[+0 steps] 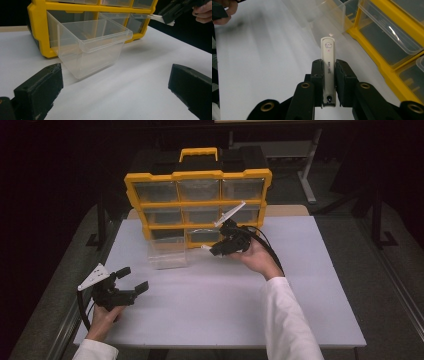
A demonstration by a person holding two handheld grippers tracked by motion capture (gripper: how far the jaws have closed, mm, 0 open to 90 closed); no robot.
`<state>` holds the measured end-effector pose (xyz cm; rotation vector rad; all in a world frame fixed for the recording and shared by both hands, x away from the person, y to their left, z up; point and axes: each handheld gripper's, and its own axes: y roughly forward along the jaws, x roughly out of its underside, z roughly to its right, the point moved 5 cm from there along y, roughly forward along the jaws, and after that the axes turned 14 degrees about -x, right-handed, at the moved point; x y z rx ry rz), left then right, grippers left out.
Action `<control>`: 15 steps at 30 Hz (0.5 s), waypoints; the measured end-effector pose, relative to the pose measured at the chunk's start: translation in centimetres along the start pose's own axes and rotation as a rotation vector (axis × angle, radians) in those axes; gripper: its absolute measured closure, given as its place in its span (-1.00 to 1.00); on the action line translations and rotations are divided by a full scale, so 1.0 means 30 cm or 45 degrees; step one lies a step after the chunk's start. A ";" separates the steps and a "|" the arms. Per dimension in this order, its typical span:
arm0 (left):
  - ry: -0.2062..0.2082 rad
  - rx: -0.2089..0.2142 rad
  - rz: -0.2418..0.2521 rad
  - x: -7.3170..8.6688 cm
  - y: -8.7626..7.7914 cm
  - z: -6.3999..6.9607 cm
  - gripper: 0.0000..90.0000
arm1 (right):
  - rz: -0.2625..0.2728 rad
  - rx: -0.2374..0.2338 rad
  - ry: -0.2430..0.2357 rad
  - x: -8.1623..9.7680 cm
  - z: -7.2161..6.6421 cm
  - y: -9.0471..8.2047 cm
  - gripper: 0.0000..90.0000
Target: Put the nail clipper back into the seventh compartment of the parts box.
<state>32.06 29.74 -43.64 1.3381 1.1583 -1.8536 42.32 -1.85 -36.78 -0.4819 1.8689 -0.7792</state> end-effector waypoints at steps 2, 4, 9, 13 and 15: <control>-0.001 0.002 0.000 0.000 0.000 0.000 -1.00 | -0.001 0.001 -0.006 -0.012 -0.001 0.000 0.69; 0.000 0.002 0.000 0.000 0.000 0.000 -1.00 | -0.002 0.002 -0.013 -0.025 -0.003 0.000 0.69; -0.001 0.004 0.000 0.000 0.000 0.000 -1.00 | -0.010 0.001 -0.019 -0.053 -0.013 0.004 0.69; -0.002 0.007 0.000 0.000 -0.001 -0.001 -1.00 | -0.013 0.004 -0.032 -0.080 -0.020 0.007 0.69; -0.004 0.009 0.002 0.000 -0.001 -0.001 -1.00 | -0.016 0.002 -0.042 -0.091 -0.024 0.012 0.69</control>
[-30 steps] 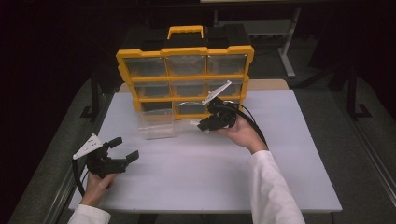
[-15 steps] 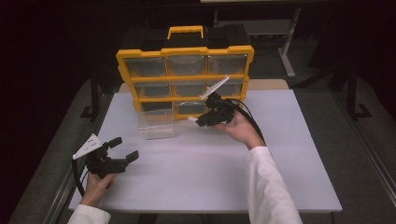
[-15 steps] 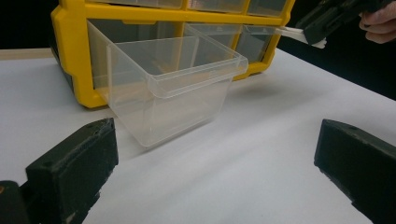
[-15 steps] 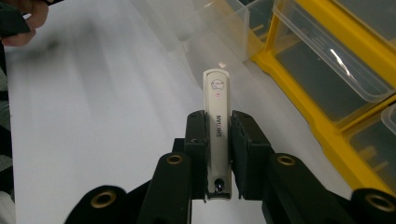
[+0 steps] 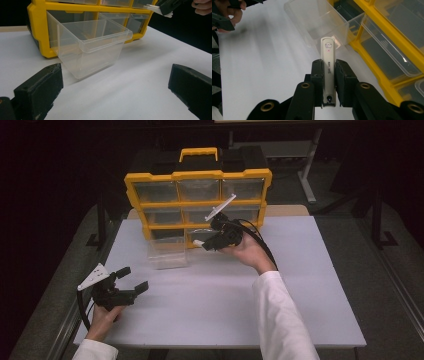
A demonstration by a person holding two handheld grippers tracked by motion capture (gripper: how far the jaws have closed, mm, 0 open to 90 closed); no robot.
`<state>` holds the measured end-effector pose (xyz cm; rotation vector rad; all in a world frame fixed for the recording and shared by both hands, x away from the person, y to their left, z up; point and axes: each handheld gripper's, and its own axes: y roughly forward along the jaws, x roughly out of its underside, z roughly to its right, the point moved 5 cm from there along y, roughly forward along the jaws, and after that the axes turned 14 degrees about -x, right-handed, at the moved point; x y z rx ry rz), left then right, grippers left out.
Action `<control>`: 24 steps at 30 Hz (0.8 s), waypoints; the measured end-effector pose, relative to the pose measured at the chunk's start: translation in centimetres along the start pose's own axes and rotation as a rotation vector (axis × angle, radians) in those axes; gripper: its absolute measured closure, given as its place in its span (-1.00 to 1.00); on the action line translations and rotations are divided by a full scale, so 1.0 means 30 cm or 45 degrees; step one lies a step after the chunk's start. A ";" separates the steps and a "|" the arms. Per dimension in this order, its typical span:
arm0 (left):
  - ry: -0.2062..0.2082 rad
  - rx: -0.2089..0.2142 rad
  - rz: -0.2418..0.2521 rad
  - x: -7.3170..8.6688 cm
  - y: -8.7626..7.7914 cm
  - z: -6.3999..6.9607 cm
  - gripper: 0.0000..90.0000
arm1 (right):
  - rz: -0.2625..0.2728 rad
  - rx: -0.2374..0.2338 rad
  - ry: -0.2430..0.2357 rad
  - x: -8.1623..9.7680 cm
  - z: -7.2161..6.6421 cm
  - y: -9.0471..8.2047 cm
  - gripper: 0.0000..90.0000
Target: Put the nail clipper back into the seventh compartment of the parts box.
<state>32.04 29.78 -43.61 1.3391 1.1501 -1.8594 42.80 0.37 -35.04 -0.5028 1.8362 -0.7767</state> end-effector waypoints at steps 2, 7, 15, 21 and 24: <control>0.001 -0.001 0.000 0.000 0.000 0.001 -1.00 | -0.003 -0.003 0.002 -0.016 -0.006 0.008 0.69; 0.001 0.000 -0.001 0.000 0.001 0.001 -1.00 | -0.015 -0.003 -0.003 -0.032 -0.007 0.017 0.69; -0.002 0.001 0.002 -0.001 0.000 0.000 -1.00 | -0.038 -0.004 -0.001 -0.066 -0.011 0.038 0.69; -0.008 0.000 0.005 -0.002 -0.002 -0.002 -1.00 | -0.059 -0.014 -0.013 -0.095 -0.018 0.064 0.69; -0.019 0.003 0.009 -0.003 -0.002 -0.004 -1.00 | -0.073 -0.024 -0.028 -0.114 -0.023 0.088 0.69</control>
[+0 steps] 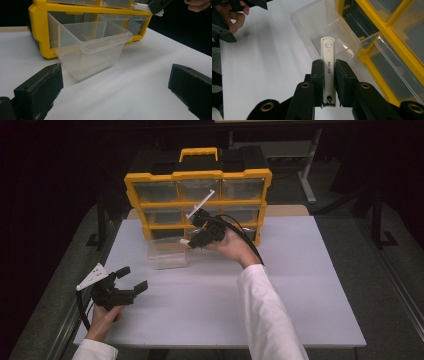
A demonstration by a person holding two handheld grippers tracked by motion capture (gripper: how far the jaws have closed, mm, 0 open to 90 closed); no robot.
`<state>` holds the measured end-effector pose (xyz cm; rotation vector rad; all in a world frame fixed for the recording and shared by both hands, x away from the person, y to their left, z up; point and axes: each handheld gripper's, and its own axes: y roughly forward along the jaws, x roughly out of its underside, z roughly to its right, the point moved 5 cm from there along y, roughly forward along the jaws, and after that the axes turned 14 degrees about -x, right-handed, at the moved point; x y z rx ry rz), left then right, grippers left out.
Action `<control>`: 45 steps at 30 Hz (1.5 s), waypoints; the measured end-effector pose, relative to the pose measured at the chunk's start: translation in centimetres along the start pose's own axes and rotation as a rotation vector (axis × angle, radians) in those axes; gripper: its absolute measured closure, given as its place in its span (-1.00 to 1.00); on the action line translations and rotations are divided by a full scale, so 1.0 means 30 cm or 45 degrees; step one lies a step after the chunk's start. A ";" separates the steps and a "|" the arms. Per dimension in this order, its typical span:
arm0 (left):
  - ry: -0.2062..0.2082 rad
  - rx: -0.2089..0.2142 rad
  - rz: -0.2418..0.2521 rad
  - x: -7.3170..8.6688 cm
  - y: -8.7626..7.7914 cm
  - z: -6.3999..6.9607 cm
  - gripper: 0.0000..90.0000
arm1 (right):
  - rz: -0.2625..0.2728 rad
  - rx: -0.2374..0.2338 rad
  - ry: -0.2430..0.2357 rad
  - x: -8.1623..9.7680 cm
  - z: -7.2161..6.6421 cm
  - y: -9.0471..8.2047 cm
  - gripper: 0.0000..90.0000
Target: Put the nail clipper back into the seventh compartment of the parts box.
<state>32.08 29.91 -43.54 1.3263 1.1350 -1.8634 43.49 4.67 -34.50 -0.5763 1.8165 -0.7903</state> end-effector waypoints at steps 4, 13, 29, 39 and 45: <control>-0.008 0.004 0.005 -0.001 -0.002 -0.002 -1.00 | -0.022 -0.012 -0.010 -0.018 0.001 0.032 0.69; -0.022 0.007 0.007 -0.001 -0.003 -0.008 -1.00 | -0.044 -0.028 -0.014 -0.058 0.003 0.081 0.69; -0.031 0.015 0.007 -0.001 0.002 -0.009 -1.00 | -0.083 -0.035 -0.010 -0.089 0.024 0.146 0.69; -0.031 0.043 -0.007 0.003 0.013 -0.001 -1.00 | -0.102 -0.032 -0.018 -0.120 0.030 0.184 0.69; -0.033 0.046 -0.006 0.001 0.013 -0.001 -1.00 | -0.093 -0.036 -0.015 -0.144 0.037 0.210 0.68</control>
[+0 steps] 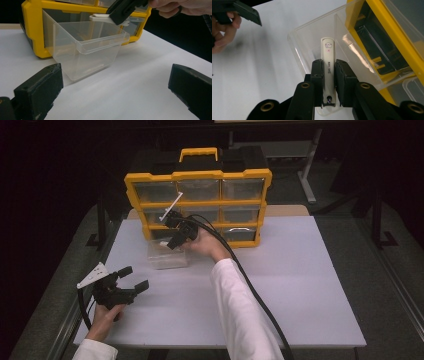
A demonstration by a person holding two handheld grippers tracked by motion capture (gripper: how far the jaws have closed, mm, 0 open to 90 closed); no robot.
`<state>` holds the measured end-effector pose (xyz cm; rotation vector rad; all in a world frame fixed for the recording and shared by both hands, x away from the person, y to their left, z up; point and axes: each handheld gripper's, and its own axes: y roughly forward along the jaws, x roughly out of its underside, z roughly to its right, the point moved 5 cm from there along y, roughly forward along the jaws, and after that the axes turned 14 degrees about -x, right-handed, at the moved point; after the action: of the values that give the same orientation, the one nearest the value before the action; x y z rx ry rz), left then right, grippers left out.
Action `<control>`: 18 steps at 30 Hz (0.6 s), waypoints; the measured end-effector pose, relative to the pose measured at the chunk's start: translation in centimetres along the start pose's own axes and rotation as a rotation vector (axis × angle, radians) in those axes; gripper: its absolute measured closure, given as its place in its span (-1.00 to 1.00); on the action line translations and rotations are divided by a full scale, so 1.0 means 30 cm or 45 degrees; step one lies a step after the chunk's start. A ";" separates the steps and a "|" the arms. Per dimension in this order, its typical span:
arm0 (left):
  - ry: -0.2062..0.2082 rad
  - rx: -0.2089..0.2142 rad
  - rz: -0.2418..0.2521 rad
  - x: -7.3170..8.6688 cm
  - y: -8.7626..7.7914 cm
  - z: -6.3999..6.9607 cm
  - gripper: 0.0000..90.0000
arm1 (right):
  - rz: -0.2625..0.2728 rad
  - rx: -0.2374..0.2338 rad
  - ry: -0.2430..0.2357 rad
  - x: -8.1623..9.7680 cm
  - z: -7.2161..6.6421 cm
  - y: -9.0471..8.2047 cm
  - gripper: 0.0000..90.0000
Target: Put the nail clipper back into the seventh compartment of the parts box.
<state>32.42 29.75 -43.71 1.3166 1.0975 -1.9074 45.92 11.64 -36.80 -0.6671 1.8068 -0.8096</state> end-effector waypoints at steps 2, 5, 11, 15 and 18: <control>0.001 0.001 0.003 0.000 0.000 0.000 -1.00 | -0.021 0.011 0.015 -0.003 0.005 0.009 0.68; 0.000 0.001 0.000 0.000 0.001 -0.001 -1.00 | -0.010 0.007 0.015 -0.013 0.008 0.014 0.68; -0.002 0.004 -0.003 0.001 0.002 0.001 -1.00 | 0.011 -0.005 0.041 -0.028 0.027 0.018 0.50; -0.006 0.001 0.001 0.001 0.000 0.000 -1.00 | 0.023 0.012 0.093 -0.017 0.039 0.004 0.14; -0.005 0.001 0.001 0.001 0.000 0.001 -1.00 | 0.059 0.022 0.084 -0.007 0.036 -0.021 -0.02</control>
<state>32.40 29.72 -43.73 1.3129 1.0947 -1.9094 47.05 11.16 -36.48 -0.5909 1.8661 -0.8239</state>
